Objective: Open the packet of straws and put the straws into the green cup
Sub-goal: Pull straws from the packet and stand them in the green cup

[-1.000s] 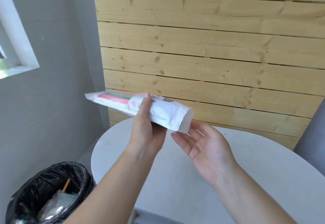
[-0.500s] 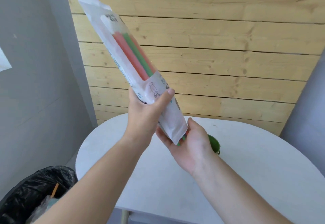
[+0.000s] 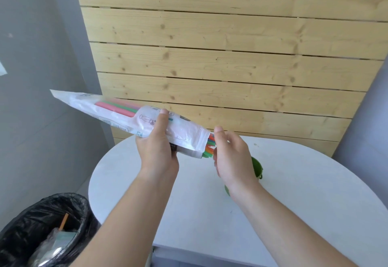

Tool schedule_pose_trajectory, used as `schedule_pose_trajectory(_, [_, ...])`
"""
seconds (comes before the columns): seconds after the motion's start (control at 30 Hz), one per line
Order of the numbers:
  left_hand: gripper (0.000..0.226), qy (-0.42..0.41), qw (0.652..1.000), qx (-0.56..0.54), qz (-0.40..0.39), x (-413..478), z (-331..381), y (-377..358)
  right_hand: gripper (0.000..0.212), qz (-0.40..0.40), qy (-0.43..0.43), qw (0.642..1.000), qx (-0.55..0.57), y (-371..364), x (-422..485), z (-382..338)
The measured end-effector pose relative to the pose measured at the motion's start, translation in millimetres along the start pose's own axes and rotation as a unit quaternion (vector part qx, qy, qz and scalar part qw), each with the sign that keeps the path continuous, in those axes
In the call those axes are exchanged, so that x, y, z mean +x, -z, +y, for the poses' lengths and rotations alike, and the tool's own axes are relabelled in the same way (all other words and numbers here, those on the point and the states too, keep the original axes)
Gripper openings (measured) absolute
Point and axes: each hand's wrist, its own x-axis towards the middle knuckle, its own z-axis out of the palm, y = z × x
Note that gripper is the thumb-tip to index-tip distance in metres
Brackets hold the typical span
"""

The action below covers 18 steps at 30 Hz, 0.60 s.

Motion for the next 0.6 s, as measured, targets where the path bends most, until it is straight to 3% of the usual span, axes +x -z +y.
schedule_pose_trajectory(0.13, [0.040,0.015,1.000,-0.005,0.006,-2,-2,-1,0.028,0.018,0.065,0.998,0.013,-1,7,9])
schedule_pose_trajectory(0.33, [0.045,0.033,0.997,-0.036,0.053,2,1,2,0.027,0.013,0.023,0.992,0.121,12,12,6])
schedule_pose_trajectory(0.5, [0.045,0.039,0.996,-0.048,0.061,0,0,1,0.039,0.011,0.014,0.997,0.073,16,10,6])
schedule_pose_trajectory(0.6, [0.044,0.047,0.996,-0.036,0.059,-2,-5,0,0.028,-0.009,0.031,0.997,0.077,13,11,8])
